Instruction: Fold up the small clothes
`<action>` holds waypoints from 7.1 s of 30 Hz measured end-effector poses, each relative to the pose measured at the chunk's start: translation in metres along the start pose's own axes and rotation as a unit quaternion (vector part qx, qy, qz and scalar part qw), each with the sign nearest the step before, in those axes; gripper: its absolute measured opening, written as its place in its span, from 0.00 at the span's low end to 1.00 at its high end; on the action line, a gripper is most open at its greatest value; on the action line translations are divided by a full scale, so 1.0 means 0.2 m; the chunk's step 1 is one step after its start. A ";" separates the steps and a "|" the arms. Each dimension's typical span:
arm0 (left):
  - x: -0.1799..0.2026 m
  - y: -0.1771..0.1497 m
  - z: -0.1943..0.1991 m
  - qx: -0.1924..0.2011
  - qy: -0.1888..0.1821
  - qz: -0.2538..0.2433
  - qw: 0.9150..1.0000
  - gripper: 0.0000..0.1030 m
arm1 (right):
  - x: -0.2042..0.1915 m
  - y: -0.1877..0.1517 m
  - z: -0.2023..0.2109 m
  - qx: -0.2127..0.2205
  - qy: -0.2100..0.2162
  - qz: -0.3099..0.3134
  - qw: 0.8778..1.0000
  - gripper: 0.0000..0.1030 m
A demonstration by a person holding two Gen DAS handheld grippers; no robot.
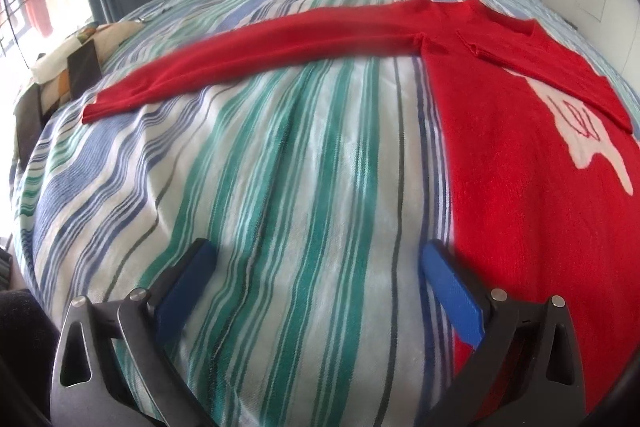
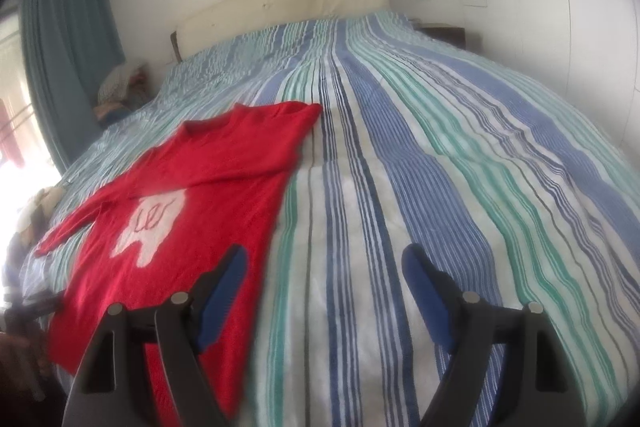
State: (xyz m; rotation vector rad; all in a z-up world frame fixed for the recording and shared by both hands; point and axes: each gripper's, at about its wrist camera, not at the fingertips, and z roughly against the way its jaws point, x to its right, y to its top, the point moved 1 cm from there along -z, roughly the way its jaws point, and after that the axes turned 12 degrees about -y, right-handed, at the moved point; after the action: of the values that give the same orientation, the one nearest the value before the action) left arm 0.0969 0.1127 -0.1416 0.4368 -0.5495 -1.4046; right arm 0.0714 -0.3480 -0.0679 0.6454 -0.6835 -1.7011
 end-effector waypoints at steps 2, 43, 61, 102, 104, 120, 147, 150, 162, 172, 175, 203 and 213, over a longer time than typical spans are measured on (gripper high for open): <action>0.00 0.03 0.01 -0.020 -0.011 -0.009 1.000 0.99 | -0.01 0.00 0.00 -0.002 0.007 0.000 1.000 0.76; 0.00 1.52 0.31 -0.002 -0.175 -0.068 0.982 0.07 | 0.00 0.04 0.07 0.025 0.036 -0.025 0.999 0.76; 1.01 1.25 -0.11 -0.071 -0.250 -0.202 0.944 0.55 | 0.12 0.07 0.11 0.030 0.050 -0.068 0.996 0.76; 0.30 0.76 -0.07 0.040 -0.178 -0.158 0.970 0.38 | 0.11 0.05 0.04 0.002 0.058 -0.072 0.996 0.76; 0.38 0.82 -0.09 0.048 -0.211 -0.166 0.962 0.36 | 0.11 0.05 0.02 -0.004 0.062 -0.076 0.995 0.76; 0.30 0.81 -0.28 0.004 -0.239 -0.116 0.964 0.20 | 0.13 0.05 0.00 -0.014 0.059 -0.085 0.995 0.76; 0.00 0.67 -0.36 -0.006 -0.140 -0.028 0.990 0.59 | 0.05 0.02 0.02 0.000 0.022 -0.032 0.999 0.76; 0.00 0.61 -0.20 0.000 -0.156 -0.033 0.987 0.67 | 0.09 0.02 0.03 0.007 0.002 -0.035 0.999 0.76; 0.00 0.30 0.01 0.043 -0.116 -0.014 0.992 0.92 | 0.08 0.00 -0.01 0.011 -0.050 -0.008 0.999 0.76; -0.05 0.38 -0.06 0.044 -0.069 -0.002 0.997 0.92 | 0.10 -0.06 -0.13 -0.025 -0.088 0.004 0.996 0.76; -0.10 0.46 -0.15 0.039 -0.046 -0.002 0.998 0.96 | 0.10 0.02 -0.19 -0.025 -0.109 0.015 0.994 0.77; -0.19 0.41 -0.33 0.016 -0.029 0.019 0.999 1.00 | 0.19 0.03 -0.50 -0.085 -0.152 0.030 0.984 1.00; -0.19 0.40 -0.33 0.017 -0.029 0.019 0.999 1.00 | 0.19 0.03 -0.50 -0.085 -0.152 0.030 0.984 1.00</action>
State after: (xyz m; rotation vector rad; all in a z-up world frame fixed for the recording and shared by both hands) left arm 0.1967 0.1578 -0.1502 0.4129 -0.6262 -1.3772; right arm 0.1392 -0.3975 -0.1341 0.2437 -0.7508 -1.7963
